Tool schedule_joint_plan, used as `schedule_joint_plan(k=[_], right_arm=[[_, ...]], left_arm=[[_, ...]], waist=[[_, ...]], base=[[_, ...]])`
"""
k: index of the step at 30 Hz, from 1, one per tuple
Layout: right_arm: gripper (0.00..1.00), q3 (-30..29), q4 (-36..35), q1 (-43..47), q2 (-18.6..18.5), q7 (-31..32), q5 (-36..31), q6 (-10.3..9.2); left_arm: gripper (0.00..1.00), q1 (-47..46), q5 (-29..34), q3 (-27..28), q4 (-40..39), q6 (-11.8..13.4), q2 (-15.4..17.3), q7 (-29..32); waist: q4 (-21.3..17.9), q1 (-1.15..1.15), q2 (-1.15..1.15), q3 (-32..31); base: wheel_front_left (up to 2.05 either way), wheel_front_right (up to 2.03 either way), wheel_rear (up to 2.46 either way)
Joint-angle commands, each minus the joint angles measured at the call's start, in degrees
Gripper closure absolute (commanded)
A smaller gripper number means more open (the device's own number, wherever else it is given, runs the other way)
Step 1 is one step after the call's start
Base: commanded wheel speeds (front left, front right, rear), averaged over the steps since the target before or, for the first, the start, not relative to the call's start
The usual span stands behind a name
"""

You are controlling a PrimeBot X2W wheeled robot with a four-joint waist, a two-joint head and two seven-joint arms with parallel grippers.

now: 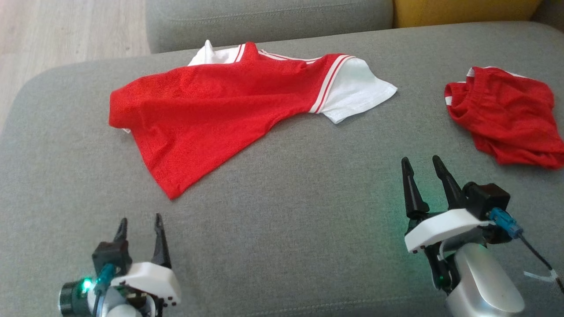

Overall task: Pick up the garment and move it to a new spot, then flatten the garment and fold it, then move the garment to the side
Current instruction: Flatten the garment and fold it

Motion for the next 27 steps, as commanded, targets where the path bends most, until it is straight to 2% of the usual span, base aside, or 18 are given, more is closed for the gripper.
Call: schedule_joint_plan(k=[1,6,8,12,27], right_arm=[[0.00,1.41,-1.80,-0.82,0.28,-0.38,-0.31,-0.05],[0.00,1.82,-2.68,-2.07,0.28,-0.38,-0.29,-0.05],[0.00,2.11,-3.45,-3.35,0.28,-0.38,-0.02,-0.05],[0.00,2.45,-4.35,-4.76,0.28,-0.38,0.49,-0.05],[0.00,2.27,-5.62,-8.71,0.28,-0.38,1.14,-0.05]], left_arm=[[0.00,-2.15,0.17,1.13,-1.09,-0.54,0.03,-0.30],[0.00,-4.95,-0.89,0.93,0.49,-2.21,-0.16,-0.30],[0.00,-7.39,-3.79,1.92,1.35,-4.04,-0.24,-0.30],[0.00,-10.53,-4.99,2.35,3.22,-5.51,-0.28,-0.30],[0.00,-15.51,-8.00,2.68,8.81,-7.95,-0.30,-0.30]], waist=[[0.04,0.00,0.00,0.52],[-0.23,0.00,0.00,2.99],[-0.68,0.00,0.00,5.11],[-1.21,0.00,0.00,7.45],[-2.76,0.00,0.00,12.61]], base=[[0.00,0.00,0.00],[0.00,0.00,0.00],[0.00,0.00,0.00],[0.00,0.00,0.00],[0.00,0.00,0.00]])
